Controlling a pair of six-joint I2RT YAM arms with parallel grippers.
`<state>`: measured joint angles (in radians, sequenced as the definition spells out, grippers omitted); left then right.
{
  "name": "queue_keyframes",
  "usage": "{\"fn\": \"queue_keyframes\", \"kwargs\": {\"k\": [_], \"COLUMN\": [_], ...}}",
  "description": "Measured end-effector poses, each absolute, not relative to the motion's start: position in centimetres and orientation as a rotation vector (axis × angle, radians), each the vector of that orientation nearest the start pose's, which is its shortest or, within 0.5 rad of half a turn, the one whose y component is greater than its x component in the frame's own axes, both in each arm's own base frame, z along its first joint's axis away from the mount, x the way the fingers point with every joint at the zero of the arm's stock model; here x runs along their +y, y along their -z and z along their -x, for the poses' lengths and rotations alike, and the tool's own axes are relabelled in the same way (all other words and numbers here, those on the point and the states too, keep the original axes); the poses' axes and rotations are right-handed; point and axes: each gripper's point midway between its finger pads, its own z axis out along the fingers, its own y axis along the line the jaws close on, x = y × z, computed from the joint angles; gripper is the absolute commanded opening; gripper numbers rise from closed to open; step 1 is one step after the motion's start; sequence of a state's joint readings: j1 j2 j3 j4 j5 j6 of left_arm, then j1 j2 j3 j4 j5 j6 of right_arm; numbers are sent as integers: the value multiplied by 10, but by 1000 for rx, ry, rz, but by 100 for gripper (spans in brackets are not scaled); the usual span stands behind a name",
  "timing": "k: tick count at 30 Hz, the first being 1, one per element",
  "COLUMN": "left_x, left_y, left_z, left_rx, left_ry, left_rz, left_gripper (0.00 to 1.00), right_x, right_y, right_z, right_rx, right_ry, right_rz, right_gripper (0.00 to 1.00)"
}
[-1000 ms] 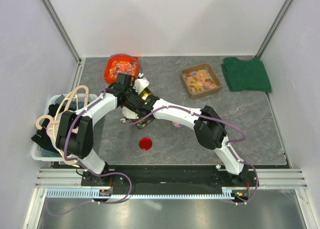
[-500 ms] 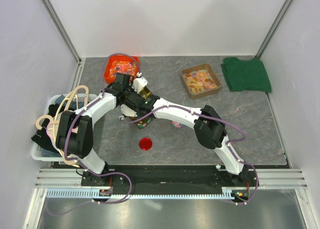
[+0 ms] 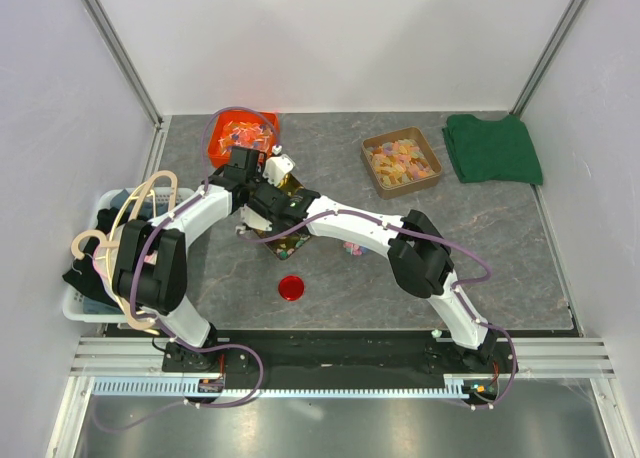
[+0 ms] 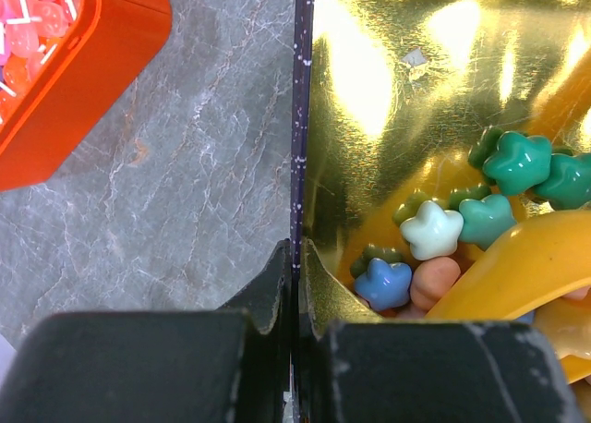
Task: Pack the candies
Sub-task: Scoop the fake candies from the storage box.
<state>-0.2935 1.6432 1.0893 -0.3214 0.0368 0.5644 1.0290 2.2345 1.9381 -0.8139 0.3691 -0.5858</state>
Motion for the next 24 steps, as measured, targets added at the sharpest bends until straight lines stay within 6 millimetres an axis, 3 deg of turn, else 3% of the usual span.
{"fn": "queue_keyframes", "kwargs": {"k": [15,24], "left_x": [-102,-98], "left_y": [-81,-79], "left_z": [-394,-392], "left_rx": [2244,2267], "left_ry": [-68,-73], "left_rz": [-1030,-1014], "left_gripper": [2,2], "right_x": [395,385], "right_y": [-79,-73], "right_z": [-323,-318], "right_rx": [1933,1962], "right_ry": [274,321], "right_rz": [1744,1706], "right_gripper": [0,0]}}
